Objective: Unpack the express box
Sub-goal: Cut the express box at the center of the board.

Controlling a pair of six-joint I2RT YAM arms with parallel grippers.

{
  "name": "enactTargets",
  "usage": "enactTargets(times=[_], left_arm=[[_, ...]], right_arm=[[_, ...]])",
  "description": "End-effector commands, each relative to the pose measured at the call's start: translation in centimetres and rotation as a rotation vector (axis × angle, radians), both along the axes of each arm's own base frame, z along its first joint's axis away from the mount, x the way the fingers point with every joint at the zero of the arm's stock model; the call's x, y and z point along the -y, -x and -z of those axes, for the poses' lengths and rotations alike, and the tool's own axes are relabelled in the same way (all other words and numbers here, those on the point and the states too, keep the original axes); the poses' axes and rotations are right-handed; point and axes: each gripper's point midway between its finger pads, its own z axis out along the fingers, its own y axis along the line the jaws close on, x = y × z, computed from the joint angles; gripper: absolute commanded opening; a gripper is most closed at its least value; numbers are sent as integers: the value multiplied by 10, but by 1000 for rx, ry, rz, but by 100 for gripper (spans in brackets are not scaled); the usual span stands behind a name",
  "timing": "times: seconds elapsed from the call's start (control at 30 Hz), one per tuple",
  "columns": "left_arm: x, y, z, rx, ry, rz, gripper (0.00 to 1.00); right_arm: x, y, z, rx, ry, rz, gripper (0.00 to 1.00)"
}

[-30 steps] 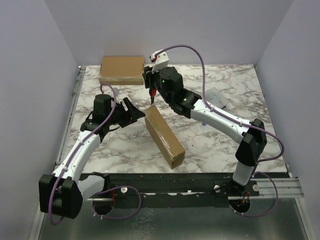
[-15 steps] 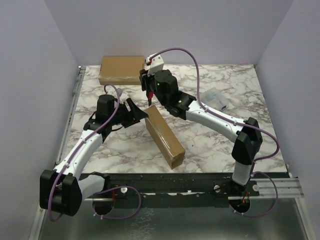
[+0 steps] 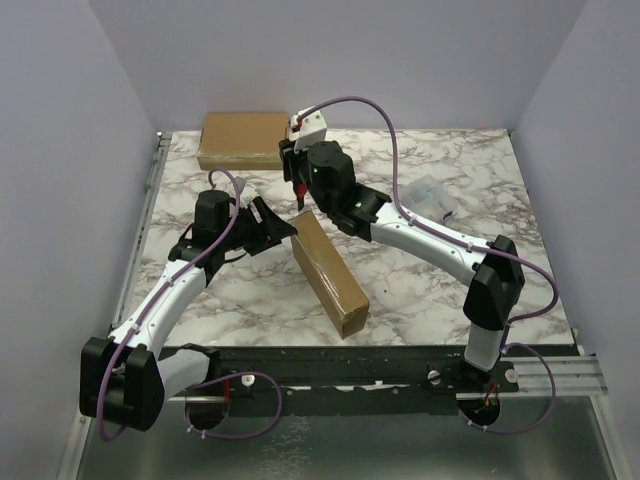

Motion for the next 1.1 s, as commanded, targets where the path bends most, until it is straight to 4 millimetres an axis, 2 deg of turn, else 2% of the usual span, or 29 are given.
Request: enactTargets(times=[0.0,0.7,0.83,1.07], left_arm=[[1,3,7,-18,-2,1,67],[2,4,5,-14,5,-1,66],[2,2,4,-13,7,-11,66],[-1,-12,0,20,-5,-50,56]], right_arm=[[12,3,-22,45,-29,46,1],[7,12,-7,13,-7,41,1],[4,16,-3,-10,-49,58,1],[-10,30,1,18,-66,51,1]])
